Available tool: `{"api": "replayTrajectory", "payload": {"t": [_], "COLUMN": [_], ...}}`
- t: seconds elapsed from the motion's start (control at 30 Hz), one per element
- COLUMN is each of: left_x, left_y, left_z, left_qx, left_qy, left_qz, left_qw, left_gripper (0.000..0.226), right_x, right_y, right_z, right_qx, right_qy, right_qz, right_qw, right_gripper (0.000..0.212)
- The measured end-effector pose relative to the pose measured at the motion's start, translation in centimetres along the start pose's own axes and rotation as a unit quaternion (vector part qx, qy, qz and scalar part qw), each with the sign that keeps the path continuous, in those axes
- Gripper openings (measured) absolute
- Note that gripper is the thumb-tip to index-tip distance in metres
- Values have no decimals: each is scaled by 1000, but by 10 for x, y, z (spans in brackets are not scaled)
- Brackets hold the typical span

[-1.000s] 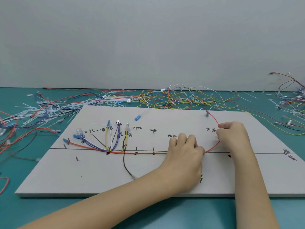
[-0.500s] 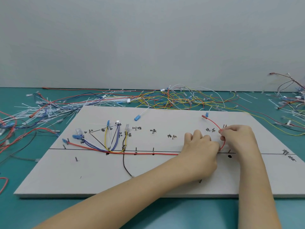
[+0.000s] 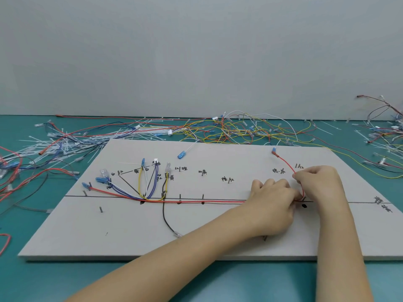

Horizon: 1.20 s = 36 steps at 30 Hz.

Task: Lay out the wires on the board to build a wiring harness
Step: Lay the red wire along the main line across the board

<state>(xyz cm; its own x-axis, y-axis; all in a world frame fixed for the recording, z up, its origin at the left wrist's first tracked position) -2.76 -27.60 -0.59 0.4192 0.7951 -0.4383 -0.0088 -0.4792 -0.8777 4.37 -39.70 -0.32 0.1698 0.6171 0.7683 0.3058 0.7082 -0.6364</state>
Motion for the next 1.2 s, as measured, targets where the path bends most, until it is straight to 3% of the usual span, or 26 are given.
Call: {"api": "replayTrajectory", "payload": {"t": [0.1,0.33,0.6,0.77,1.0,1.2], "left_x": [-4,-13,-26,-25,-25,-25], "left_y": [0,8,12,12,14,11], "left_z": [2,4,14,15,16,16], "left_qx": [5,21,-34,-42,-56,-63], "left_qy": [26,19,71,74,67,61], "left_qz": [19,-65,-195,-185,-185,-159], "left_qw": [999,997,978,979,979,983], "left_gripper": [36,34,30,30,30,27], "right_x": [1,-1,-2,-4,-3,-3], "right_y": [-1,-2,0,1,5,6], "right_z": [0,1,-1,-3,-6,-7], "right_qx": [6,8,-5,-19,-24,-28], "right_qy": [16,19,25,33,34,35], "right_qz": [4,3,17,31,46,33], "right_qw": [1000,1000,1000,999,998,998], "right_gripper": [13,17,26,30,18,29]}}
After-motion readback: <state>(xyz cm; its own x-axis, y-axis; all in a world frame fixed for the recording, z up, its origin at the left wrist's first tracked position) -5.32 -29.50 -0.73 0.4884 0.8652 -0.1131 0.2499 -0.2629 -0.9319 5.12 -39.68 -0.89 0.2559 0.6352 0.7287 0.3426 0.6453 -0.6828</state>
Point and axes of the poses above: each hand's wrist, its own z-axis away from the middle knuckle, its own y-axis out of the palm, x = y × z, the point moved 3 cm from there along -z, towards the middle knuckle, and after that the axes turned 2 degrees about -x, right-handed, at the moved point
